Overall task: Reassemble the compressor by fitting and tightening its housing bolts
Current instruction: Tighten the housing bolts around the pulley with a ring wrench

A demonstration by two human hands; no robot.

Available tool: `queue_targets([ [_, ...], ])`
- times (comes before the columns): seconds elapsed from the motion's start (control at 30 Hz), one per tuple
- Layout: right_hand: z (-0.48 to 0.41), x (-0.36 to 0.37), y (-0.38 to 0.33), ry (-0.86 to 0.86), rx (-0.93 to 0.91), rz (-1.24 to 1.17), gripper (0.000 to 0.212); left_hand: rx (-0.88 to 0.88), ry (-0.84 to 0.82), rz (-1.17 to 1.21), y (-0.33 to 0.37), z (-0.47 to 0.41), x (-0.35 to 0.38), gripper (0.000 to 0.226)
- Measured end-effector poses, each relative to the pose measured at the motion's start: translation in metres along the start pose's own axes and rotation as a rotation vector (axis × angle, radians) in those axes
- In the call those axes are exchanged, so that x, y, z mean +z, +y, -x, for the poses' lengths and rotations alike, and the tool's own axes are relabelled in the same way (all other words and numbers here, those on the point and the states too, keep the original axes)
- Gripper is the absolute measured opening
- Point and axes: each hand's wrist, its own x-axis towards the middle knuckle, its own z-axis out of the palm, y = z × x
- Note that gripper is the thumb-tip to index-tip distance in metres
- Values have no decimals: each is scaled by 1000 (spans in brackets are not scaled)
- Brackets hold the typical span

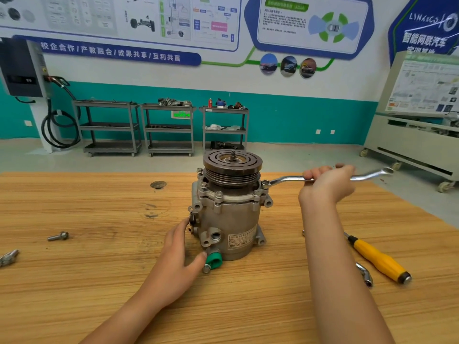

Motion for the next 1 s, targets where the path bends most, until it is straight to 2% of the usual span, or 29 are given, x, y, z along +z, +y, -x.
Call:
queue_targets([
  [0.1,-27,9,7,-64,273,124,26,0,1,-2,-1,-1,0,80],
  [0.17,-36,15,17,-93,376,160,30,-5,3,-4,-1,-1,1,80],
  [0.37,-43,27,30,-135,464,164,30,-19,-3,-16,-1,-2,0,80],
  [0.47,-36,13,20,-58,365,73,28,-23,-9,-16,-1,-2,1,80],
  [0.6,-2,-4,5,7,13,9,22,-26,-6,-11,-1,-2,0,80],
  [0.73,42,-25,4,-59,-238,-3,24,-10,-4,8,0,0,0,79],
  [0.83,75,-49,16,-142,-378,102,26,-11,-6,14,1,0,0,79],
  [0.93,98,-54,21,-227,-416,221,29,-16,-4,20,1,0,0,80],
  [1.0,95,-39,8,-219,-320,176,30,-24,1,24,1,0,0,81],
])
